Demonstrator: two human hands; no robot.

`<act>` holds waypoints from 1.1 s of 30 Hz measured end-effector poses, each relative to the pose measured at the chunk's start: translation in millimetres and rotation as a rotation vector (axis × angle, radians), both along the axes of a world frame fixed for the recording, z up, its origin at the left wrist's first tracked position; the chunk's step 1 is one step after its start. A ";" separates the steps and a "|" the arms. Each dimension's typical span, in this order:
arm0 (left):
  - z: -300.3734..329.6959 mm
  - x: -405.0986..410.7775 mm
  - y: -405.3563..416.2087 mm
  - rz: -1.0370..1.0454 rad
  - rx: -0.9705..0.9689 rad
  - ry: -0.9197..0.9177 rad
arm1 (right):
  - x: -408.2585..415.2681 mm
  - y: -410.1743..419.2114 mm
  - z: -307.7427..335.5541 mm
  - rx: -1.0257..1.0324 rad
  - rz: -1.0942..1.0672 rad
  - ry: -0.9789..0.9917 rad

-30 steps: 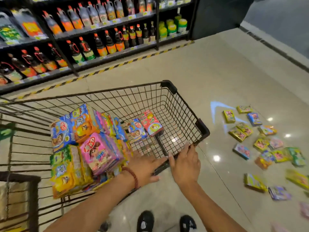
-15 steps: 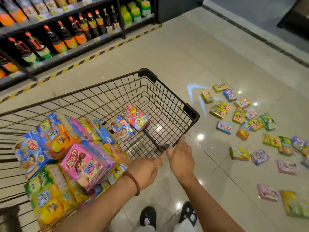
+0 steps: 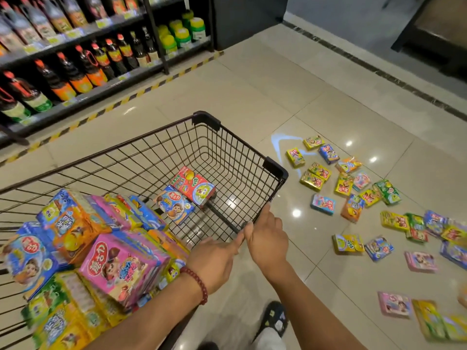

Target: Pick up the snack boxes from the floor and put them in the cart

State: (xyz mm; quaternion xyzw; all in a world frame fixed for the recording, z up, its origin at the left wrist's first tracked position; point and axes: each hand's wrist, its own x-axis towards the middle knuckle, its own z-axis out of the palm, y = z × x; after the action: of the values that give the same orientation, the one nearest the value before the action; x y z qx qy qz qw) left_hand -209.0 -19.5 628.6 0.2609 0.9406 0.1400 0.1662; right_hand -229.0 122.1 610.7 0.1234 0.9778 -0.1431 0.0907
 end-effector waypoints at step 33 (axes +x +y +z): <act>-12.0 -325.5 169.6 0.206 0.122 0.019 | -345.4 176.5 -0.6 -0.124 0.153 -0.104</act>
State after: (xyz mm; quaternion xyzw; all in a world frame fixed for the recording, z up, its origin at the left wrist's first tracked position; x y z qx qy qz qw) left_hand -534.5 150.0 616.6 0.1737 0.9537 0.2109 0.1257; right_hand -574.4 298.7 610.1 0.0496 0.9676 -0.1892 0.1597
